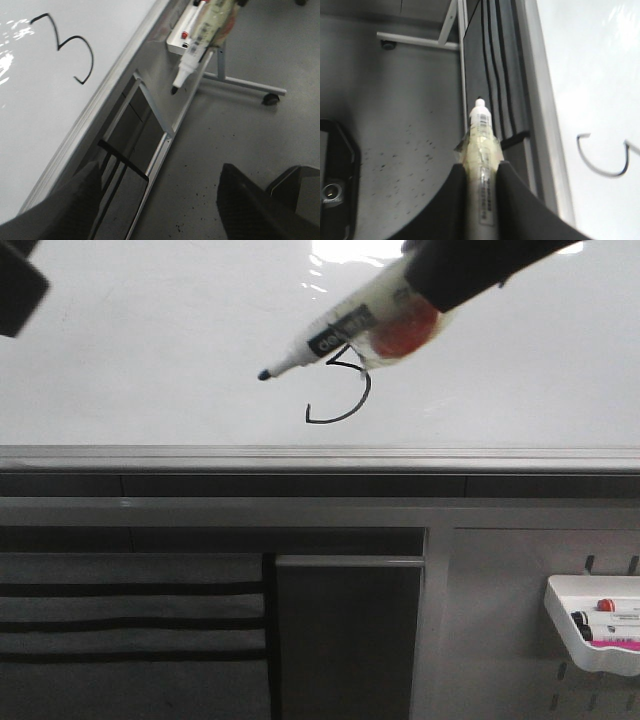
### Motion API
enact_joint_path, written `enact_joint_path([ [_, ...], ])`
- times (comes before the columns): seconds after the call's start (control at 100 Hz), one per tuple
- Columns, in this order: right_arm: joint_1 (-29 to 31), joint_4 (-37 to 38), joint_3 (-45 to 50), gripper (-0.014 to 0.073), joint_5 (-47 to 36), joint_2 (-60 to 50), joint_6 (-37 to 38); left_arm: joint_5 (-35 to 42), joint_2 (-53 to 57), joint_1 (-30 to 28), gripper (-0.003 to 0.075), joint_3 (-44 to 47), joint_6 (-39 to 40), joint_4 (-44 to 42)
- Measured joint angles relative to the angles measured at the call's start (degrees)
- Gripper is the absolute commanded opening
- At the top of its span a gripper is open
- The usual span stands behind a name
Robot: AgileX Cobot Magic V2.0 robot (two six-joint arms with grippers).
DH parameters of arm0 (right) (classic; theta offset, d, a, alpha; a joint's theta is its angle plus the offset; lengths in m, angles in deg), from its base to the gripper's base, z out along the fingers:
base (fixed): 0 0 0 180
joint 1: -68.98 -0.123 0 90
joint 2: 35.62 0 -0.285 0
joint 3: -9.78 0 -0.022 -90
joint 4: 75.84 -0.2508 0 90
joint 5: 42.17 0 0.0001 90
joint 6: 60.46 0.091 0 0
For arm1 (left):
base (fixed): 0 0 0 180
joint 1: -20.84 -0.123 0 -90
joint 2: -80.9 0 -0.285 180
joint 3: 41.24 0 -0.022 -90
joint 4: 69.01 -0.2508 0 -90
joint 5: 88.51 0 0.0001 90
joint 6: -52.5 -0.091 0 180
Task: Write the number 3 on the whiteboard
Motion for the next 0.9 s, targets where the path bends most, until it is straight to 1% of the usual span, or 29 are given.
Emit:
enact_joint_path([
  [0.12,-1.64,0.00,0.00,0.0008,-1.38,0.00,-3.22,0.00,-6.41,3.21,0.0459,-3.82,-4.22,0.00],
  [0.26,-2.10,0.00,0.00,0.0008,-2.42,0.00,-4.41,0.00,-12.26,5.38,0.0459,-8.31,-6.13,0.00],
  [0.49,-2.10,0.00,0.00,0.0008,-3.81,0.00,-4.64,0.22,-19.40,7.09,0.0459,-12.74,-7.24,0.00],
  [0.69,-2.10,0.00,0.00,0.0008,-4.47,0.00,-4.64,0.32,-22.18,8.05,0.0453,-14.45,-8.49,0.00],
  [0.76,-2.10,0.00,0.00,0.0008,-4.57,0.00,-4.68,0.32,-22.18,8.05,0.0405,-14.59,-8.49,0.00],
  [0.86,-2.10,0.00,0.00,0.0008,-4.57,0.00,-4.68,0.32,-22.18,8.05,0.0293,-14.83,-8.52,0.00],
  [0.9,-2.10,0.00,0.00,0.0008,-4.57,0.00,-4.78,0.32,-22.18,8.05,0.0260,-14.83,-8.62,0.00],
])
